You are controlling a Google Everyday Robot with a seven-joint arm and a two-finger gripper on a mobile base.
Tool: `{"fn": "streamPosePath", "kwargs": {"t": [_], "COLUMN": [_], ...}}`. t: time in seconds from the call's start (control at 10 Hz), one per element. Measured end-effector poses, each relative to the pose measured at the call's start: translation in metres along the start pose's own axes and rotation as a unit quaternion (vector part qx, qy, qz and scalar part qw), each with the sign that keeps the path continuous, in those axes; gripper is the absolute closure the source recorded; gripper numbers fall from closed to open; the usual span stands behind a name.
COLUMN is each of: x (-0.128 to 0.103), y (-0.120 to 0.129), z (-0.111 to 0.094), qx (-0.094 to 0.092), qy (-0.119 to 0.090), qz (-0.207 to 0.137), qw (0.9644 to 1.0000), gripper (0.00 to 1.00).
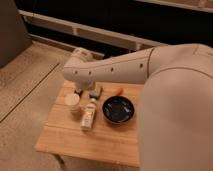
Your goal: Place the pepper on the white sponge
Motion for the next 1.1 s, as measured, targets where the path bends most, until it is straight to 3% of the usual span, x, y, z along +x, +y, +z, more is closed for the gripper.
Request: {"fn": "streamPosePath", "kwargs": {"t": [0.9,1.1], "x": [0.0001,-0.0005], "y": [-0.0003,0.0007], "z": [0.0005,0.0014], "qx": [0.000,-0.007], "qy": [0.000,0.002], "qz": [0.000,0.004], "qw": [1.0000,1.0000], "gripper": [0.35,0.35]}}
